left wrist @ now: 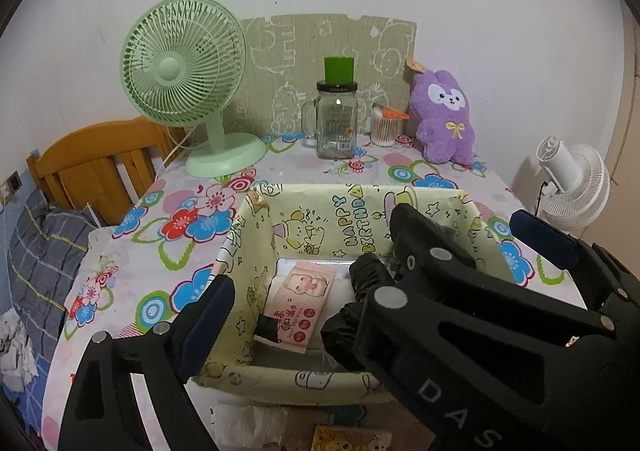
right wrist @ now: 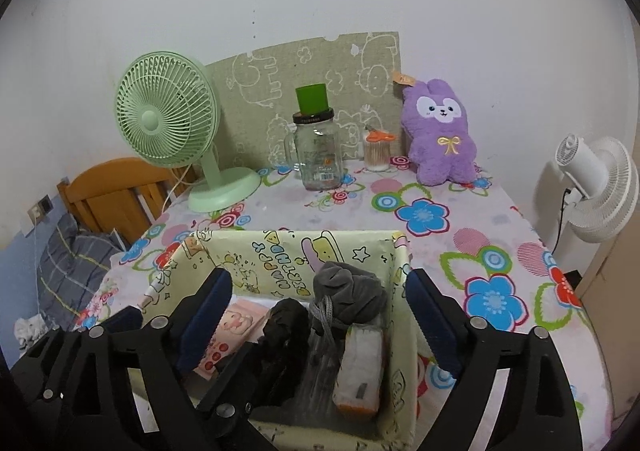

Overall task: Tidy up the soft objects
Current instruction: 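Withdraw both tools from the box toward the yellow cartoon box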

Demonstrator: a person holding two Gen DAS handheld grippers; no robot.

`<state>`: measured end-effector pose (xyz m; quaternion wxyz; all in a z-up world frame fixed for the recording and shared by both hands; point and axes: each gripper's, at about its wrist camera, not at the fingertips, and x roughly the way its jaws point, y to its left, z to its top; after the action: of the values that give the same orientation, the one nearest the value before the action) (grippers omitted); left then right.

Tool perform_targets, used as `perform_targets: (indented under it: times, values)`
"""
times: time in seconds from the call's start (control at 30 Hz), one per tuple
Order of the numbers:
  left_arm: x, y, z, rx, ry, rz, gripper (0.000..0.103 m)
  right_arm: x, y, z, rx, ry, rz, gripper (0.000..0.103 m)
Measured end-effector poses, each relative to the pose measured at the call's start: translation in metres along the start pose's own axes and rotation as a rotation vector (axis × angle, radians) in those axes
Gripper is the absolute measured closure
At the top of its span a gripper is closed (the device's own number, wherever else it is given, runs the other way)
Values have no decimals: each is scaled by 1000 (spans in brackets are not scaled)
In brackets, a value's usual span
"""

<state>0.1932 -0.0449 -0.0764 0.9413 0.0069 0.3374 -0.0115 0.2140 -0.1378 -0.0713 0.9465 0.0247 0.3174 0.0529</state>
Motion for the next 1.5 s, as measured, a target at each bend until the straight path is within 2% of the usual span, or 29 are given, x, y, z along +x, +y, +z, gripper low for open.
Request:
perform_targets:
  times: [0.4,0.7,1.03,1.5]
  values:
    - [-37,3,1,-10,-65,-23,1,-46,7,5,-18,-42,-19,1]
    - [-66,4,-5,-5,-100,-35,0,-77,13,0,-13,-34,-40,0]
    - [-100,10,-21,-6,-148,-39,0,-112,28,-10,-63,-63,-75,0]
    - [-131,12,-46,8,-169,-40,0,-148,37,-31,-66,-74,-95,0]
